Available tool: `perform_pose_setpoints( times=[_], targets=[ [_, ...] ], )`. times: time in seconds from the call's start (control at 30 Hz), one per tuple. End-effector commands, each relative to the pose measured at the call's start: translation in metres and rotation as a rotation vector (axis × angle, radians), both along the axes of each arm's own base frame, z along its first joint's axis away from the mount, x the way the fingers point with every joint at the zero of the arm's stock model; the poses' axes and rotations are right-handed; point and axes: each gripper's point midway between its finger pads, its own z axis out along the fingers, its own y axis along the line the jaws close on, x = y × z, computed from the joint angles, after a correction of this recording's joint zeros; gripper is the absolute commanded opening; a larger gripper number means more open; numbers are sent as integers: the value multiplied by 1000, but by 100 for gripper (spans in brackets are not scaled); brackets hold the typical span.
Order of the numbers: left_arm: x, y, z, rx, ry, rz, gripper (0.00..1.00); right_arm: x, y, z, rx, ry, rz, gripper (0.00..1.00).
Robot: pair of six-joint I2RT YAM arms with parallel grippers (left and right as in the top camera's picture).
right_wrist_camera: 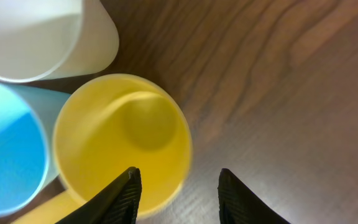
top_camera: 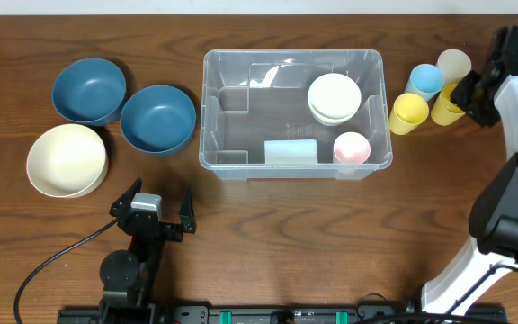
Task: Pack container
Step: 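Move the right gripper over the yellow cup to grasp it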
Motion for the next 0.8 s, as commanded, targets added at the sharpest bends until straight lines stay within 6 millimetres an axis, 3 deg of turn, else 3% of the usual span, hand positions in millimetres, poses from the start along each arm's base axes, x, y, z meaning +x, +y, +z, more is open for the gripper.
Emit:
perform_pose_setpoints(
  times=[0.0, 0.07, 0.2, 0.27, 0.5, 0.6, 0.77],
  targets=[
    [-1, -1, -16, 18, 43, -13, 98, 0, -3, -32, 15, 57, -18, 41],
    [-1, -1, -16, 18, 43, -13, 98, 0, -3, -42, 19, 74, -18, 37],
    [-1, -1, -16, 18, 43, -13, 98, 0, -3, -45, 23, 76, -19, 8],
    [-1, -1, -16, 18, 43, -13, 98, 1, -3, -40, 25, 69, -25, 1],
    [-1, -1, -16, 18, 43, -13, 98, -11, -5, -11, 26, 59, -47, 1],
    [-1, -1, -16, 18, 43, -13, 98, -16, -5, 13, 17, 27, -52, 1],
    [-1, -1, -16, 18, 43, -13, 98, -25, 6, 74, 28, -87, -38, 1]
  ],
)
